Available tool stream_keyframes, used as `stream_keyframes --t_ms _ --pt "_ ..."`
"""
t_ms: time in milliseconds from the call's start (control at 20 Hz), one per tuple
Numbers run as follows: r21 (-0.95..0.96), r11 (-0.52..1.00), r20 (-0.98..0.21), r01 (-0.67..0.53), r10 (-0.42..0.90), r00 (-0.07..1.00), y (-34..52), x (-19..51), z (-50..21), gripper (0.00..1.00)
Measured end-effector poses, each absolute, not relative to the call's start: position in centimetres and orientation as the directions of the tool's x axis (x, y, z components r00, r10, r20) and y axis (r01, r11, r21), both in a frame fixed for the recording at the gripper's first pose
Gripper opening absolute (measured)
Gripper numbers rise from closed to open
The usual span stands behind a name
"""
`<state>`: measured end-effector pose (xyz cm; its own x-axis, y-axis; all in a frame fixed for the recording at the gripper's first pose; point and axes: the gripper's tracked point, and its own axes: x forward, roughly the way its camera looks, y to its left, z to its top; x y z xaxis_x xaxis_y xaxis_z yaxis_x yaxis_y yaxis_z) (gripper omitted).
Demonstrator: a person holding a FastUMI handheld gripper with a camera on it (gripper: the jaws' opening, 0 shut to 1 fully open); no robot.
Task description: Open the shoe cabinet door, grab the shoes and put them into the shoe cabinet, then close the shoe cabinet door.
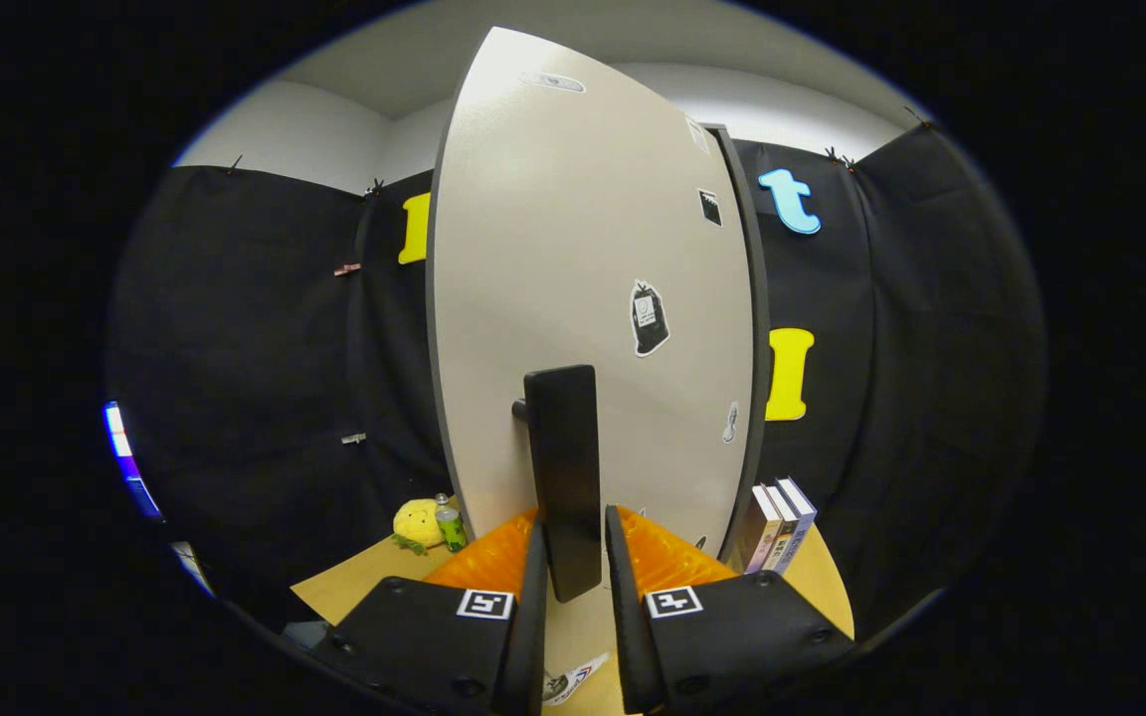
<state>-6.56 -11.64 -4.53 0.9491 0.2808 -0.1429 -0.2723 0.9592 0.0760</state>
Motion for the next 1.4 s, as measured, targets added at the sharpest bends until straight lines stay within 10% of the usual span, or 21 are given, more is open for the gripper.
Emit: stream_keyframes --t_ms 900,1400 --pt "0.073 0.986 -0.036 0.147 -0.145 0.989 -27.0 -14.5 -0.2 0.33" --pt "0.073 0.983 -0.021 0.170 -0.169 0.985 -27.3 -16.8 -0.1 0.33"
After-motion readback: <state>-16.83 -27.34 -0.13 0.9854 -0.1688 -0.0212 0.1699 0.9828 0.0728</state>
